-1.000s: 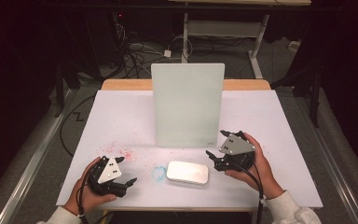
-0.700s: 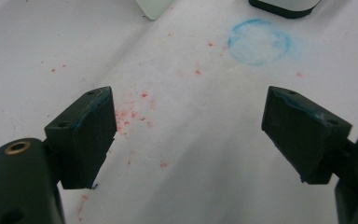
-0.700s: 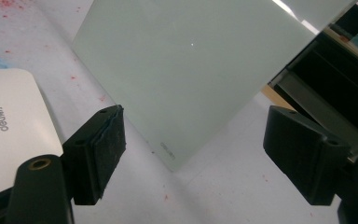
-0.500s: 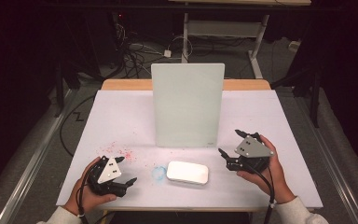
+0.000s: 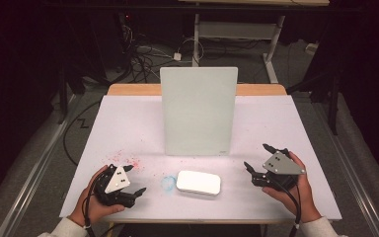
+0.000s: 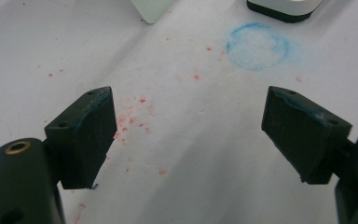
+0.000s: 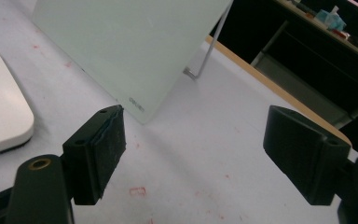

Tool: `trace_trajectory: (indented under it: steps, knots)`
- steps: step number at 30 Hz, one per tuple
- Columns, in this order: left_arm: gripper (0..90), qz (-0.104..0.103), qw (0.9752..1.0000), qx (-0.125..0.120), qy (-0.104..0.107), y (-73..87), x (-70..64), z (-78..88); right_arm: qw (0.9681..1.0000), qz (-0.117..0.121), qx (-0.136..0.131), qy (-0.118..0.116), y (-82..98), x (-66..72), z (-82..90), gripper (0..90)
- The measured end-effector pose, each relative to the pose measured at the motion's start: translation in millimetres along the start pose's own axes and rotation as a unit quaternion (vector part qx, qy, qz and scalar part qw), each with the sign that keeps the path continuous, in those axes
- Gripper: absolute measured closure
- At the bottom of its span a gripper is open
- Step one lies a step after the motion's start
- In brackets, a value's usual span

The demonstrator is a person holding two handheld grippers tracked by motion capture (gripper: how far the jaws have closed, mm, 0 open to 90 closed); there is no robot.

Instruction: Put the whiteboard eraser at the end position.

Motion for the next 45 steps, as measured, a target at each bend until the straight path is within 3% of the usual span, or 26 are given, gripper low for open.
trace_trajectory:
  steps: [8, 15, 21, 35, 45]
  knots:
    - [17.5, 0.003, 1.0, -0.006, -0.003, -3.8, 4.8, -1.1, 0.9996, -0.022, 0.001, 0.018, 18.9, -7.5, 13.2, 21.4]
    - [17.5, 0.003, 0.9997, -0.016, -0.015, -6.9, 11.8, 1.3, 0.9991, -0.034, 0.017, 0.019, 45.0, -12.3, 22.9, 21.2]
    - [17.5, 0.01, 0.9993, -0.024, -0.026, -8.5, 18.3, 3.4, 0.9981, -0.047, 0.039, 0.008, 63.5, -8.2, 23.9, 21.1]
    - [17.5, -0.001, 0.9996, -0.017, -0.025, -6.2, 11.6, 3.8, 0.9989, -0.039, 0.025, 0.009, 57.0, -5.7, 27.4, 21.1]
    - [17.5, 0.005, 0.9994, -0.018, -0.031, -4.5, 14.7, 6.7, 0.9991, -0.033, 0.025, 0.004, 54.9, -3.1, 22.8, 21.1]
Point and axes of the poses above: each handheld gripper's, and its own axes: z roughly backward along the jaws, y roughly out of its underside, x roughly to its left, the point moved 7 cm from there along -z, roughly forward along the jaws, and after that the axes turned 1 degree about y, right-handed, at the moved point
